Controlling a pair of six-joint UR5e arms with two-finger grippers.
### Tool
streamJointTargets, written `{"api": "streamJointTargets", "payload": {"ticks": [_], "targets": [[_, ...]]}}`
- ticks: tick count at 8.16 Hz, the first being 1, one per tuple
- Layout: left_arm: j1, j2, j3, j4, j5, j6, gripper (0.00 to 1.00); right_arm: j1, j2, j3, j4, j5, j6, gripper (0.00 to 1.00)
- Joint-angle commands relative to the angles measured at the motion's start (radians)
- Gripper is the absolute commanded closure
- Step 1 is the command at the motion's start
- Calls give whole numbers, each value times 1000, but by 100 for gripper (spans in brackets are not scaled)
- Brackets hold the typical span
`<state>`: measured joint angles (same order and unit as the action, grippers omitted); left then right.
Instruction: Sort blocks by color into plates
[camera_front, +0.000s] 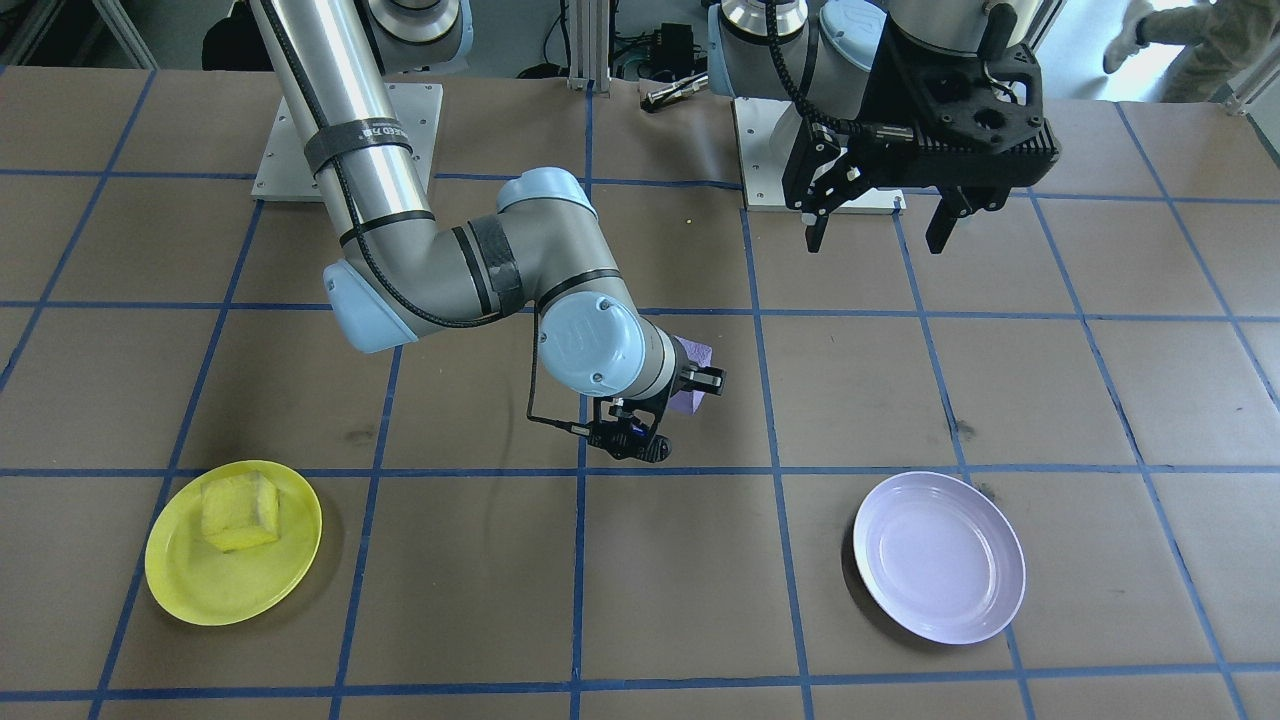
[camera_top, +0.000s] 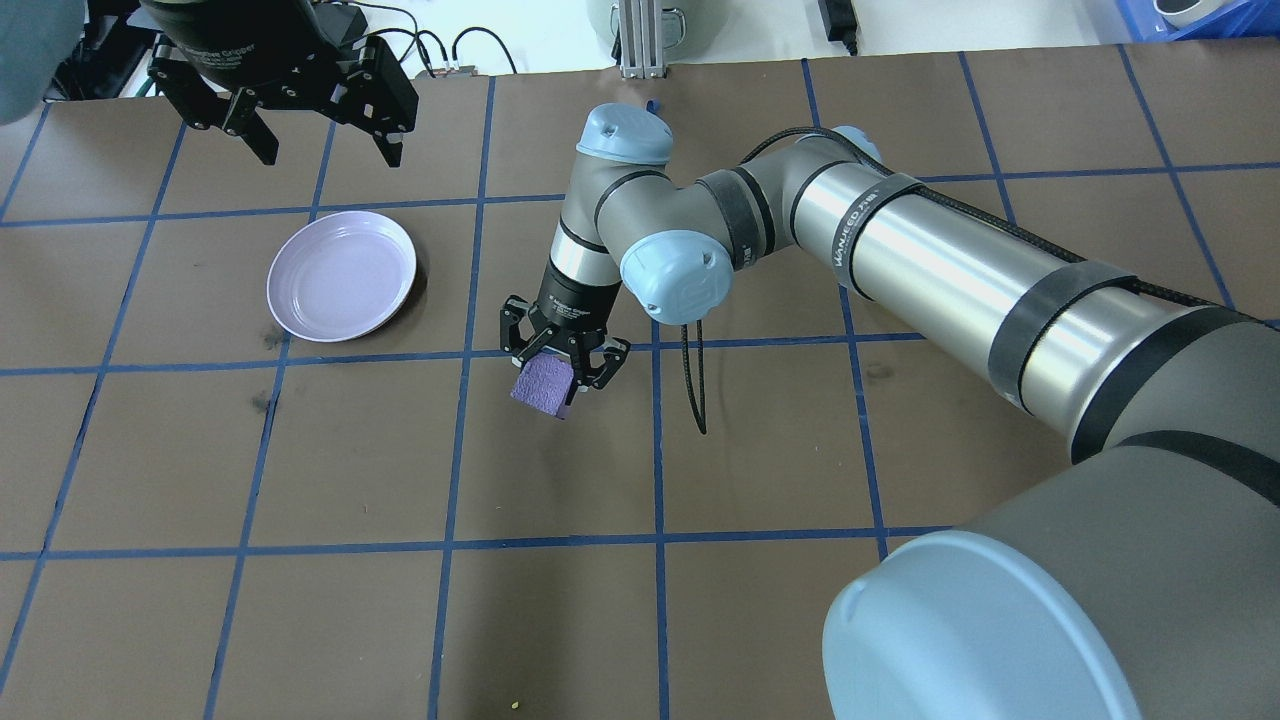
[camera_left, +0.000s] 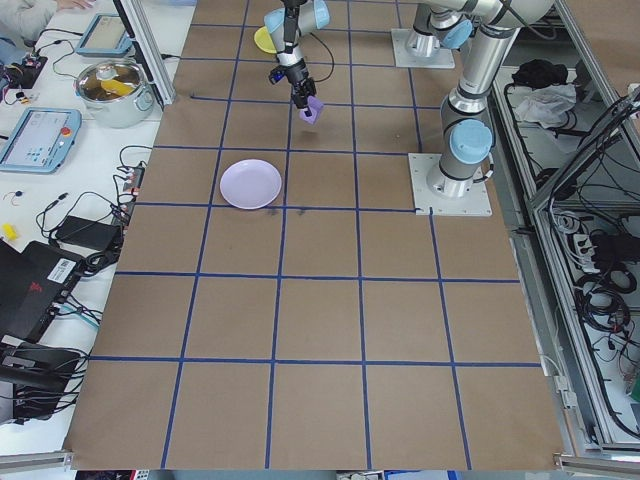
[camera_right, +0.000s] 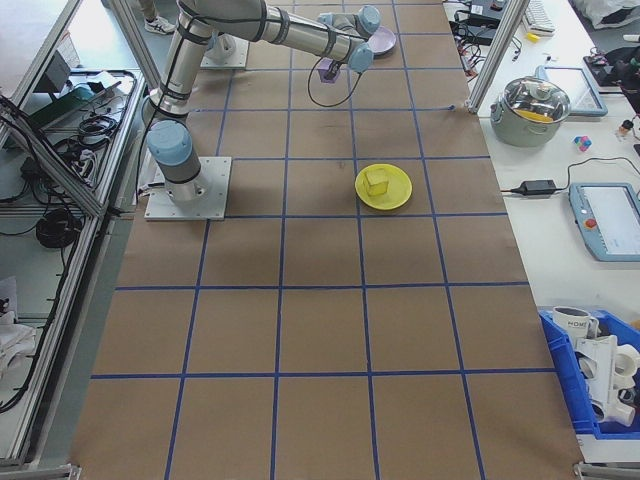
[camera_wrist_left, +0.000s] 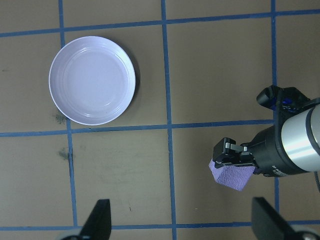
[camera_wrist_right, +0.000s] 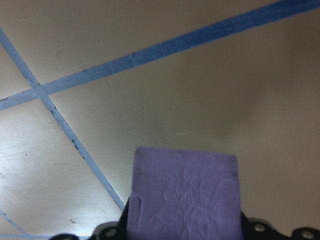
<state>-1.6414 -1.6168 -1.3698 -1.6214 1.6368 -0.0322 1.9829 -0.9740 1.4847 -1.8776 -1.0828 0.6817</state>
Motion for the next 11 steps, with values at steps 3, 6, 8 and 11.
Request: {"api": "streamJointTargets", "payload": {"ticks": [3, 6, 8, 11], "targets": [[0, 0, -2, 0, 0, 0, 0, -2, 6, -3, -61, -2, -7, 0], [0, 0, 0, 0, 0, 0, 0, -65, -89, -7, -32, -61, -51, 0], [0, 0, 0, 0, 0, 0, 0, -160, -181, -7, 108, -127, -245, 0], [0, 0, 0, 0, 0, 0, 0, -313, -314, -6, 300, -331, -627, 0]]}}
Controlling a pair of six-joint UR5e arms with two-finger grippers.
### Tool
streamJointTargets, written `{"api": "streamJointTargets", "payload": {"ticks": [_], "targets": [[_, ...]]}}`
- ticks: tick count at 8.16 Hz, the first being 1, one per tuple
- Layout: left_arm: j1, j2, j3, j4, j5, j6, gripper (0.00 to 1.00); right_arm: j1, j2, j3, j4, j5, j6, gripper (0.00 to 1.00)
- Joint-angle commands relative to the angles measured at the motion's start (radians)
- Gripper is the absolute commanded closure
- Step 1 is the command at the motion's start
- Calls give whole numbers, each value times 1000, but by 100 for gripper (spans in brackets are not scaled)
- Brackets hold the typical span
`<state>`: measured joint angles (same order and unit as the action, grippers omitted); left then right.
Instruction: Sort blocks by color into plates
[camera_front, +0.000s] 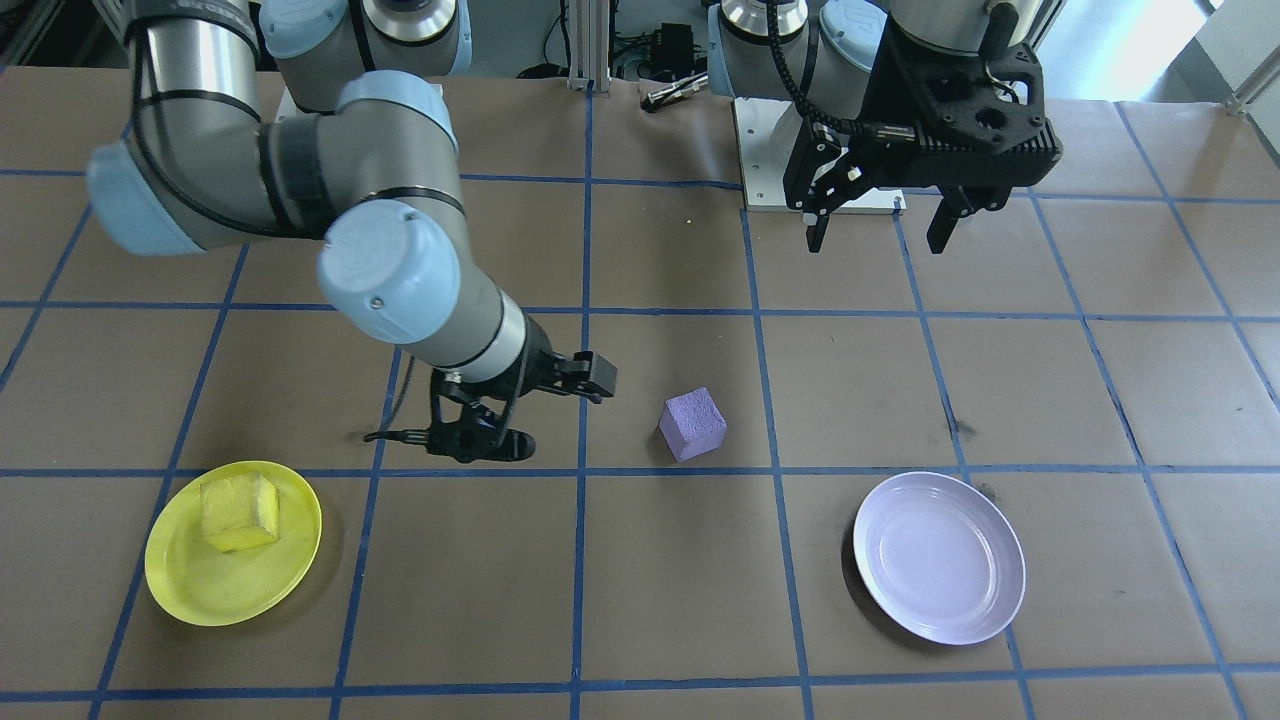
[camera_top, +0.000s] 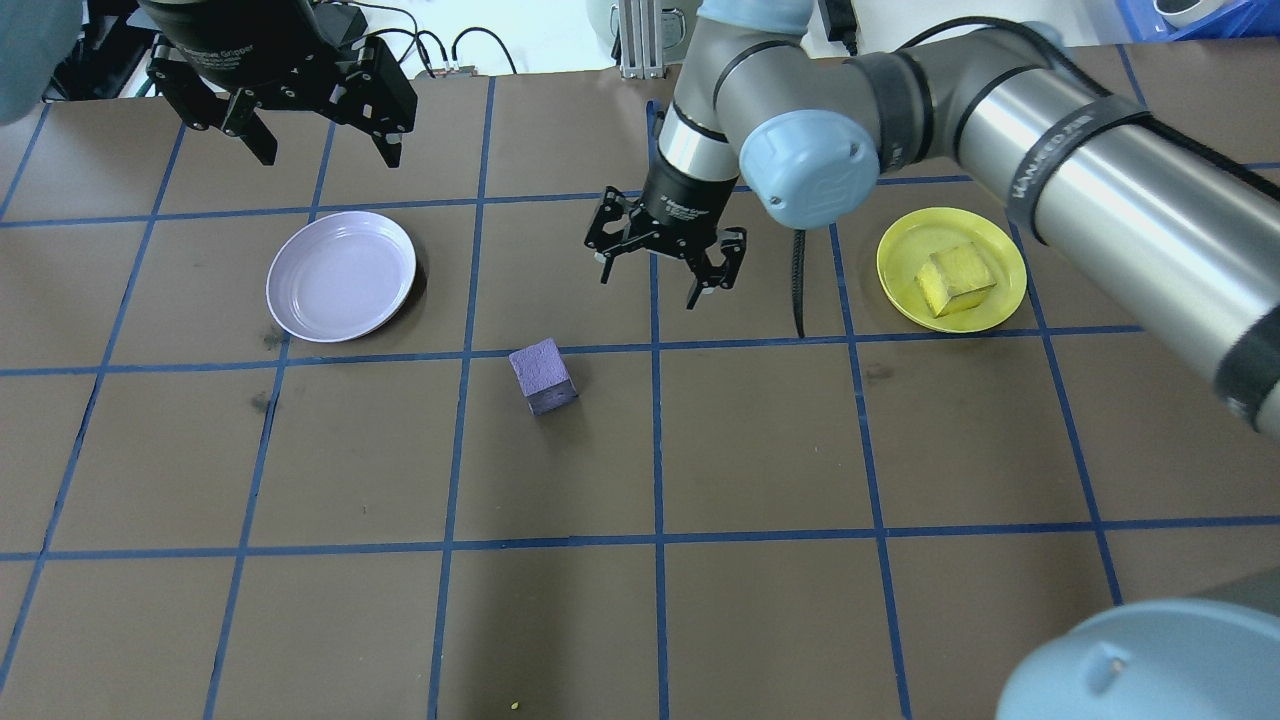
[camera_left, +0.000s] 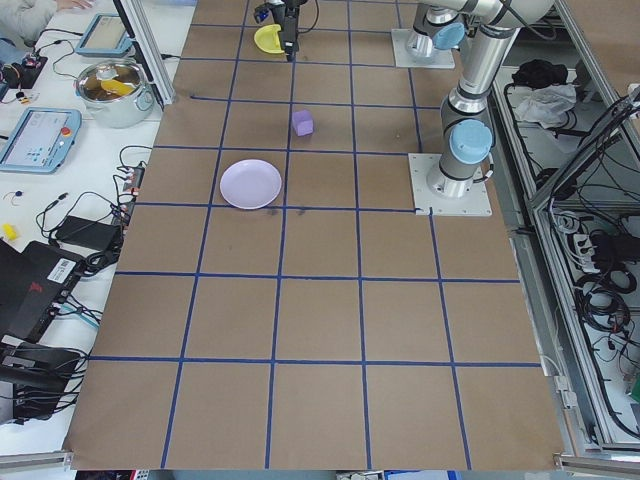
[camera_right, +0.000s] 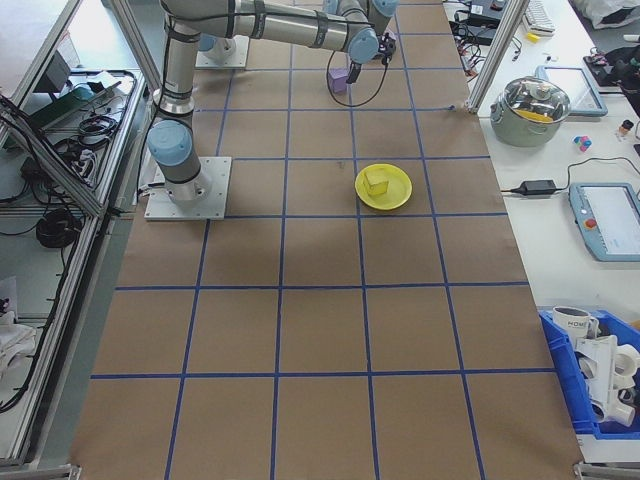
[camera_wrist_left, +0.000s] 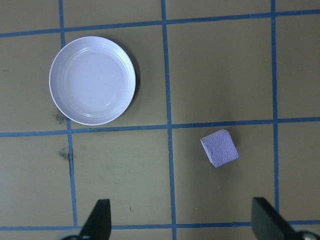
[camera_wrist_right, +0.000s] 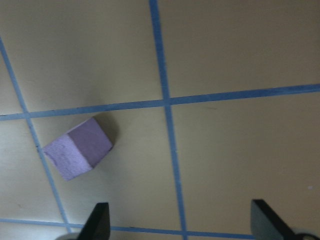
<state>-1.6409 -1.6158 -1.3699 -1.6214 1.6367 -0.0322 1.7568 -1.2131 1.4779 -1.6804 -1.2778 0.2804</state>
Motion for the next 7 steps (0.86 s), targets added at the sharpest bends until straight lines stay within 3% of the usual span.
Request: {"api": "streamJointTargets", "payload": {"ticks": [1, 3, 5, 7], "targets": [[0, -1, 0, 0, 0, 0, 0, -111, -104, 1, 117, -225, -295, 0], [1, -3, 0, 0, 0, 0, 0, -129, -193, 5, 120, -313, -398, 0], [1, -3, 0, 0, 0, 0, 0, -145, -281, 30, 134, -363, -443, 0], [1, -3, 0, 0, 0, 0, 0, -148, -312, 68, 146, -367, -437, 0]]}}
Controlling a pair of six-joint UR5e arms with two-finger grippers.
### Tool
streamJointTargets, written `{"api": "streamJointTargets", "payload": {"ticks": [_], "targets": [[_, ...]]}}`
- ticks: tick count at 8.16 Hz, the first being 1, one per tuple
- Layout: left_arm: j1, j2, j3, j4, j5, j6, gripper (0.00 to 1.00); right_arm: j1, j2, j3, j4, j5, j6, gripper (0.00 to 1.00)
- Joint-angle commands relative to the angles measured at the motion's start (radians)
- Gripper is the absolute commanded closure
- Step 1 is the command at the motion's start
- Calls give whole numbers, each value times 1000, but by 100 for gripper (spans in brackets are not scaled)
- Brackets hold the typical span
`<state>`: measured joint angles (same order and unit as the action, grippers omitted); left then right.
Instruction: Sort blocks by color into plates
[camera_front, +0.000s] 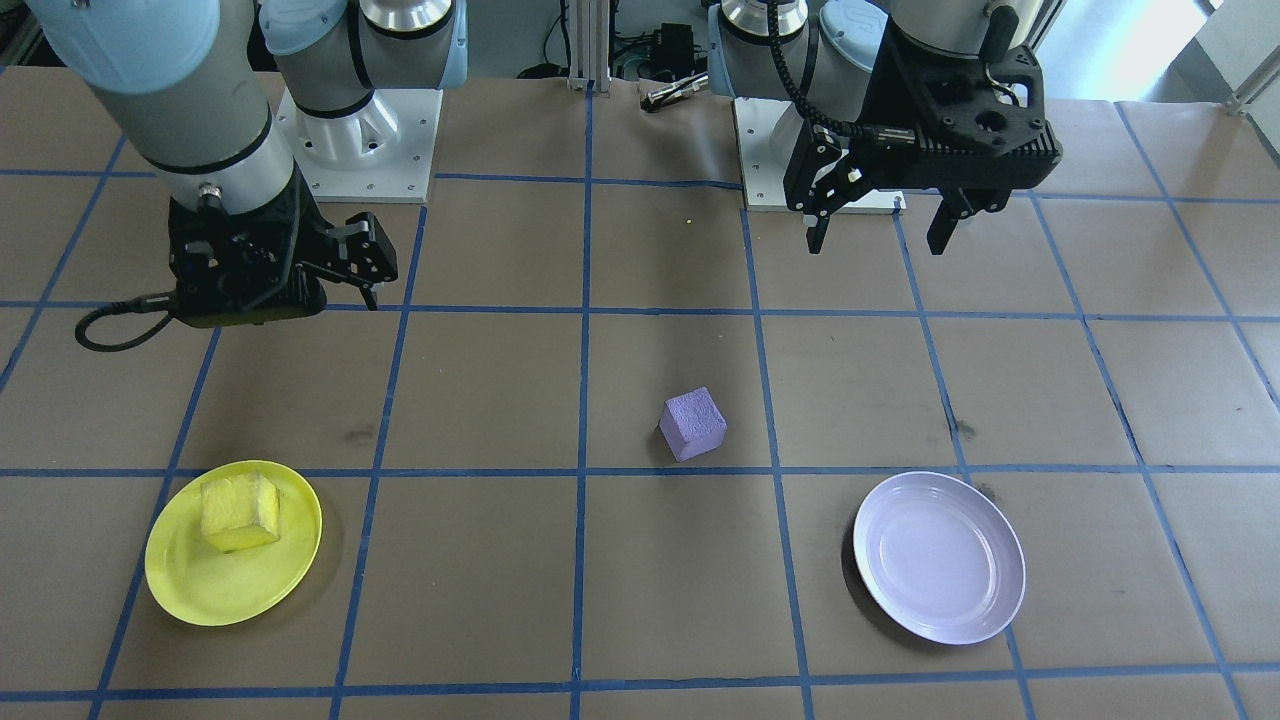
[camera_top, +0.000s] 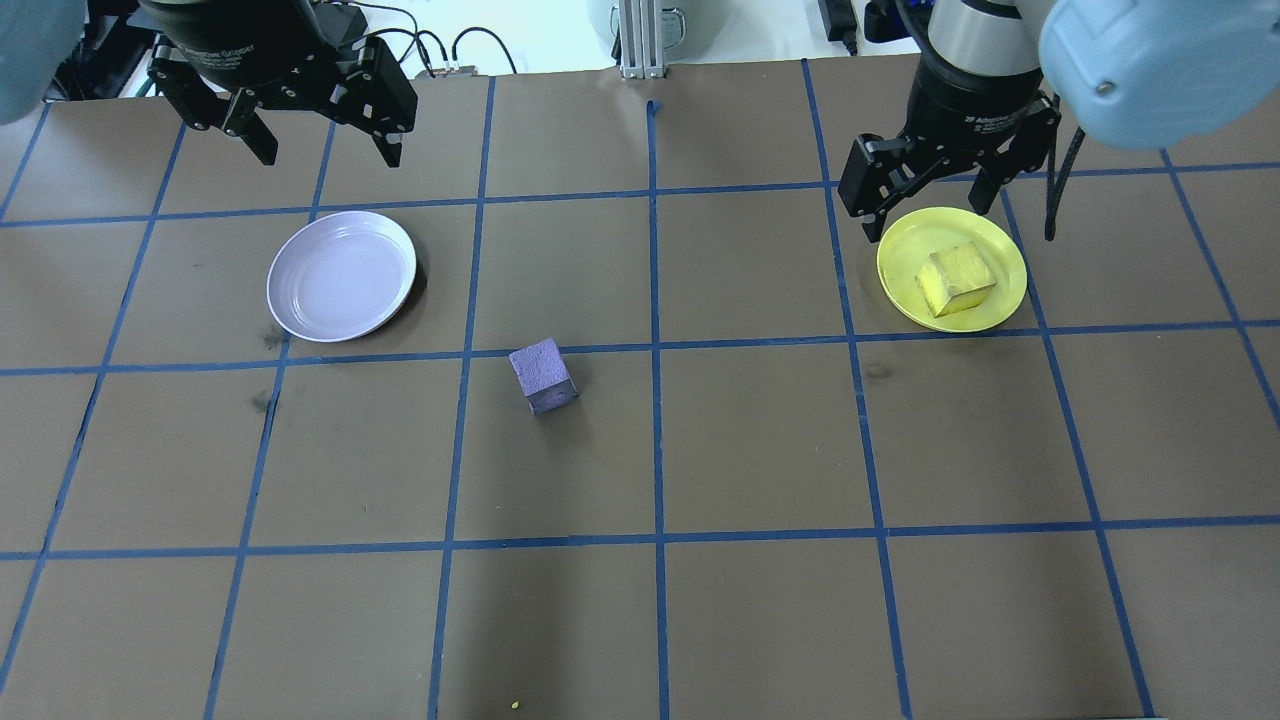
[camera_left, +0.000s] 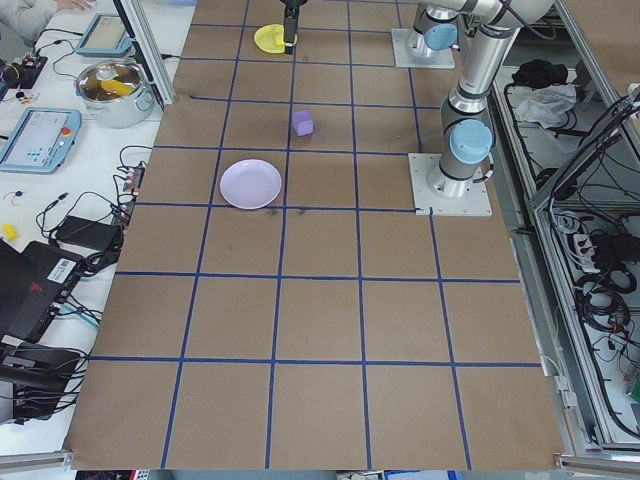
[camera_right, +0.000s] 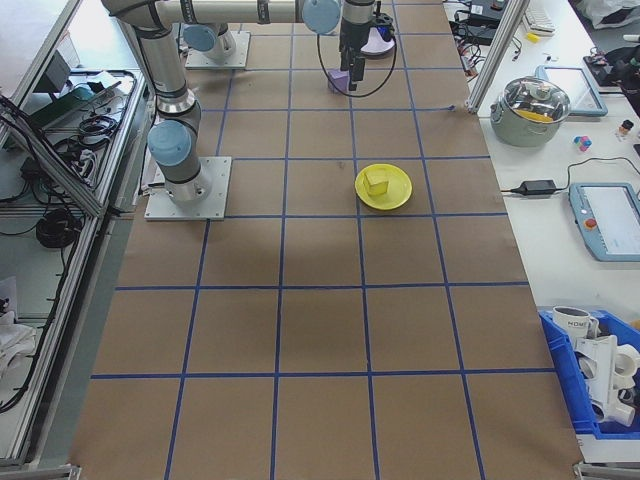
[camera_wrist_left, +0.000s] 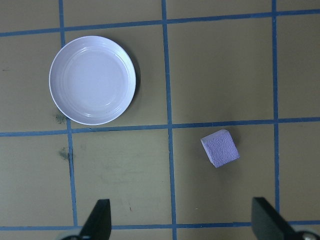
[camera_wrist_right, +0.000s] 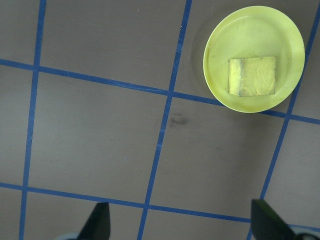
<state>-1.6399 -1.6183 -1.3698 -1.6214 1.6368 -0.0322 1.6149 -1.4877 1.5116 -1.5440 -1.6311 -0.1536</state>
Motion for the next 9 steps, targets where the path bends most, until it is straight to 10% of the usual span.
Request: {"api": "streamJointTargets", "payload": {"ticks": [1, 9], "targets": [[0, 0, -2, 0, 0, 0, 0, -9, -66, 65, -1, -12, -1, 0], [-5, 5, -5, 0, 0, 0, 0, -107, -111, 128, -25, -12, -1, 0]]}}
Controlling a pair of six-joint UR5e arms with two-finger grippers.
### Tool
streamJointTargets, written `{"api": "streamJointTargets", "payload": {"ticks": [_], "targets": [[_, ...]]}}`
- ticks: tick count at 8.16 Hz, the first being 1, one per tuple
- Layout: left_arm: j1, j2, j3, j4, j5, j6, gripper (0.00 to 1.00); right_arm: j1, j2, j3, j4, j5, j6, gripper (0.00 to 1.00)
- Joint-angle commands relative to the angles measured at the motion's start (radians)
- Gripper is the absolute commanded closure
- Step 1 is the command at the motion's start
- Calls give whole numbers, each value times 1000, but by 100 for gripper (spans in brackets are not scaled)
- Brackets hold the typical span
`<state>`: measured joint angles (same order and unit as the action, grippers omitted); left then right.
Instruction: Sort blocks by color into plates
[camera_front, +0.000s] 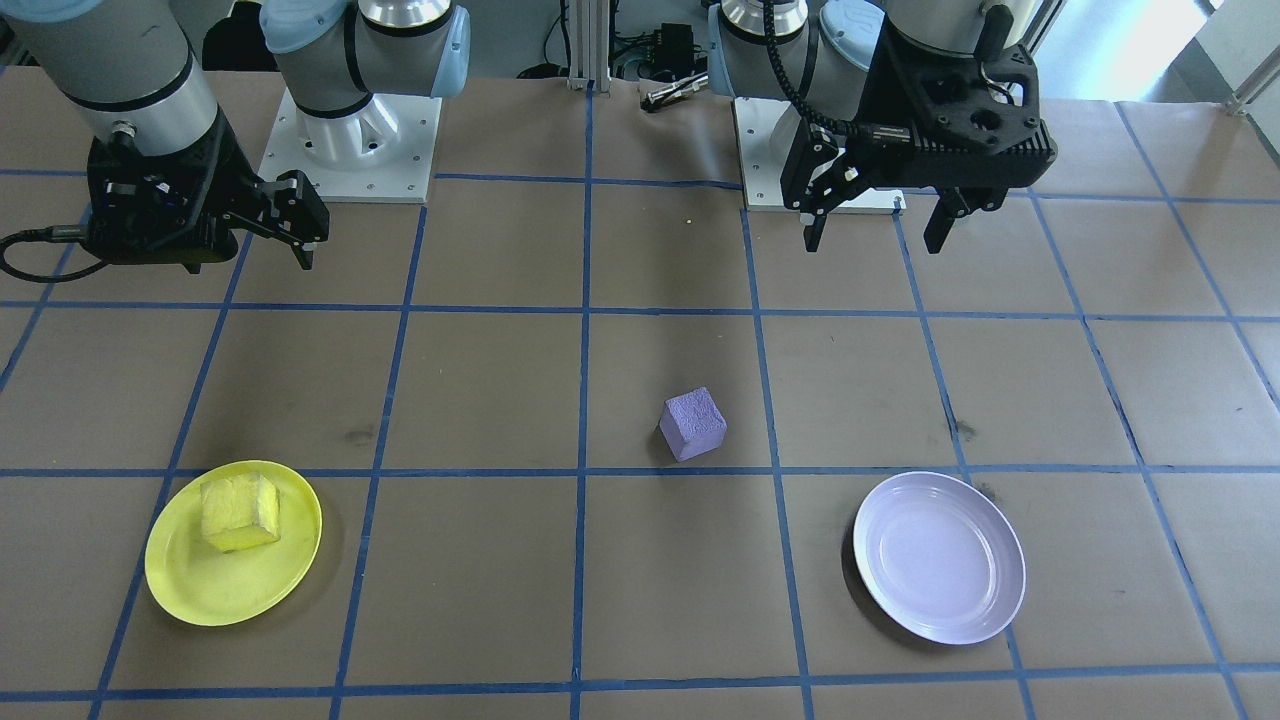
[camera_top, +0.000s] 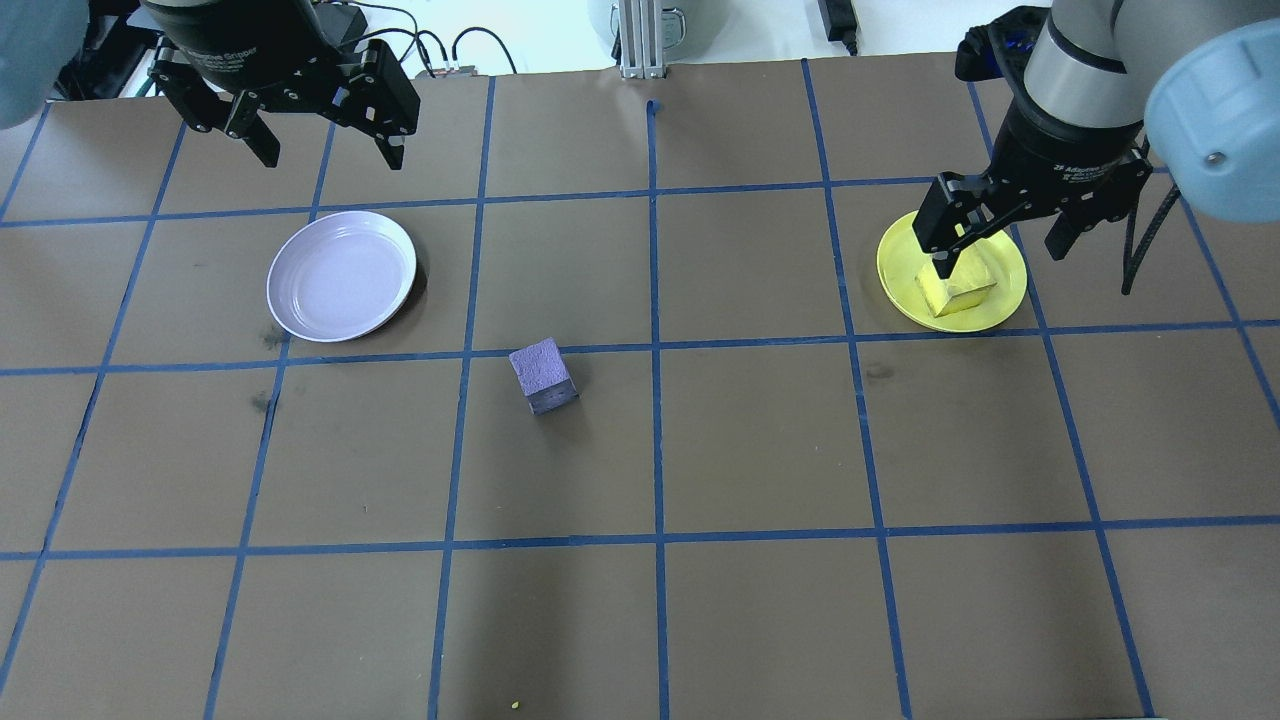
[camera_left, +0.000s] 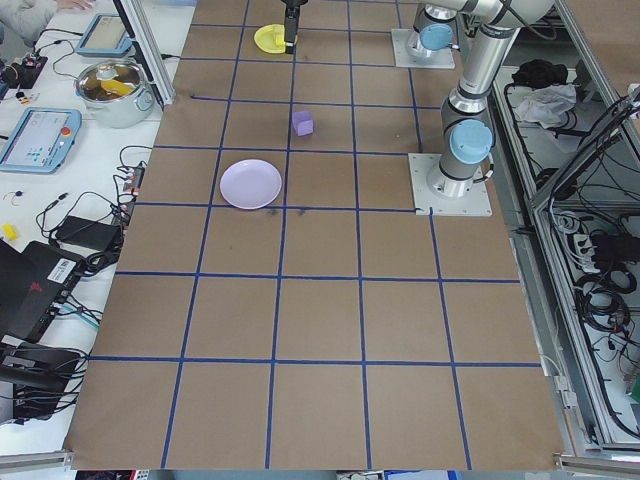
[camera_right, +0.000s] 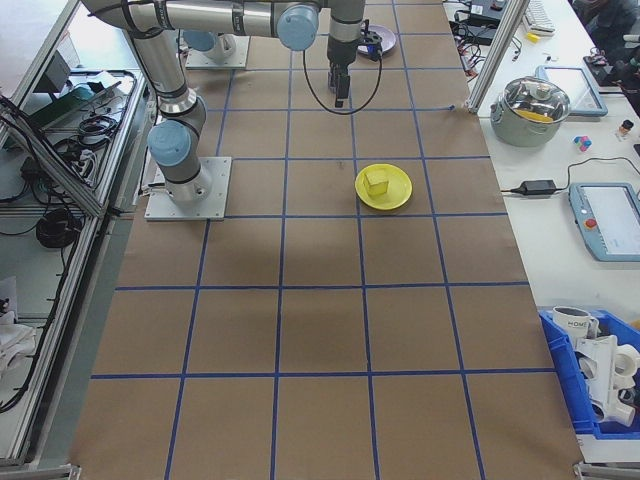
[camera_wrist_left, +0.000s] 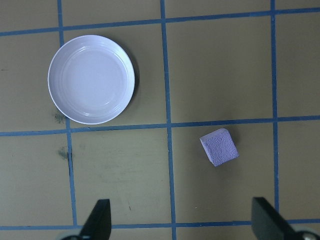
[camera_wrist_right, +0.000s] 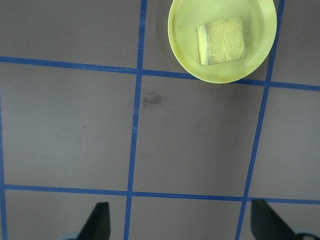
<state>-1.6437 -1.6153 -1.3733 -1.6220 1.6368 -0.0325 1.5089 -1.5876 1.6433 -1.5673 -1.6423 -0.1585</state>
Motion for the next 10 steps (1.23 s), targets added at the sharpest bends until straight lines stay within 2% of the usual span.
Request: {"api": "streamJointTargets", "payload": {"ticks": [1, 5, 10], "targets": [[-1, -2, -1, 1, 0, 0, 0, -1, -20, -3, -17, -2, 11, 0], [-1, 0, -1, -1, 0, 0, 0, 4, -51, 1, -10, 7, -4, 0], [-1, 0, 0, 1, 0, 0, 0, 2, -48, 3, 1, 4, -4, 0]]}}
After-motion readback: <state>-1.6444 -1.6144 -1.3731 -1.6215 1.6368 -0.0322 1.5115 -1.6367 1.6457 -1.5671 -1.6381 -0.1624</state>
